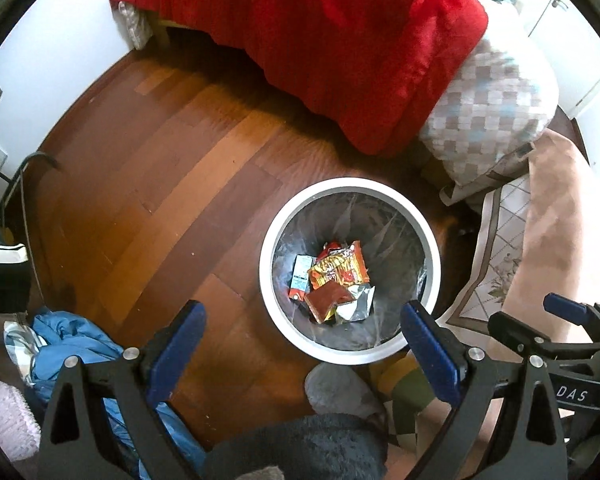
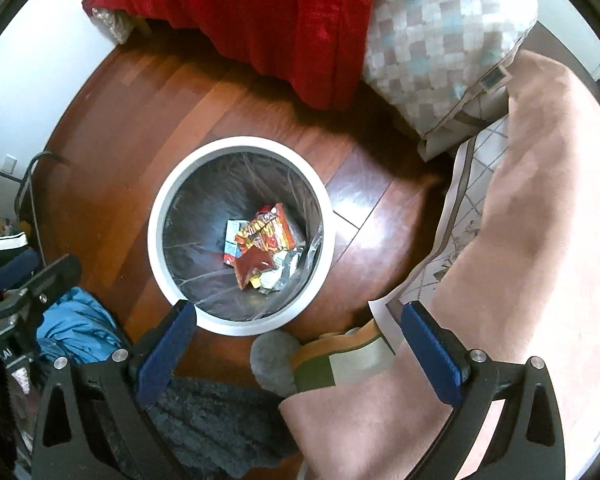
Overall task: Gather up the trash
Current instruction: 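Move both tools back over the table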
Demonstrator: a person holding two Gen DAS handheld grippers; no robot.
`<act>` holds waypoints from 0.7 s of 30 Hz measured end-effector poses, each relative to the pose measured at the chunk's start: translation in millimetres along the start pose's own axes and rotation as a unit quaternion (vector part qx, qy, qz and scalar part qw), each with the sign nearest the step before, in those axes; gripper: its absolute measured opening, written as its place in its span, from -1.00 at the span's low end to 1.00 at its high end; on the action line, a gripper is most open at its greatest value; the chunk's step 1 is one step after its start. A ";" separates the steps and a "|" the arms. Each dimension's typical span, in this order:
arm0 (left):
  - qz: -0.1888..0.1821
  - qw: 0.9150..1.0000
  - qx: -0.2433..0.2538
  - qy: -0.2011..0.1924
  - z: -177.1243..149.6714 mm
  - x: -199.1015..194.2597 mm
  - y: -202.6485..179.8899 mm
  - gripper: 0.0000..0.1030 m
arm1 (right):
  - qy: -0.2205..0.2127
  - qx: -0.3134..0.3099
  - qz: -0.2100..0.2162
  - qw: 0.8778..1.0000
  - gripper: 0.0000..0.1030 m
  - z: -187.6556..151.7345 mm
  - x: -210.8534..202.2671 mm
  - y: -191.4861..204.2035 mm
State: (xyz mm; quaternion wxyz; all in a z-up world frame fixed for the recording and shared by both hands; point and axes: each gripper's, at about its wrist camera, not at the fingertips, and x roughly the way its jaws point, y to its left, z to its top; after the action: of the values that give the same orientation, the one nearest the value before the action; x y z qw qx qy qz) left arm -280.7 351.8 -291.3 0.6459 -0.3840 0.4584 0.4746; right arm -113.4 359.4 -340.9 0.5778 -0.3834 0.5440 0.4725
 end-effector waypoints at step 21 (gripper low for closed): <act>0.015 0.992 0.034 -0.123 -24.0 -149.9 -49.6 0.92 | -0.123 0.059 0.125 0.983 1.00 -65.0 -169.7 -37.1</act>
State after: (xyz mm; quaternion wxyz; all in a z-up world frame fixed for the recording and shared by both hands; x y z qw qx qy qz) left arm -257.7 277.7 -151.8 0.7030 -0.2931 0.3972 0.5120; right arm -88.4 265.7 -182.8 0.5986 -0.2167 0.5395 0.5511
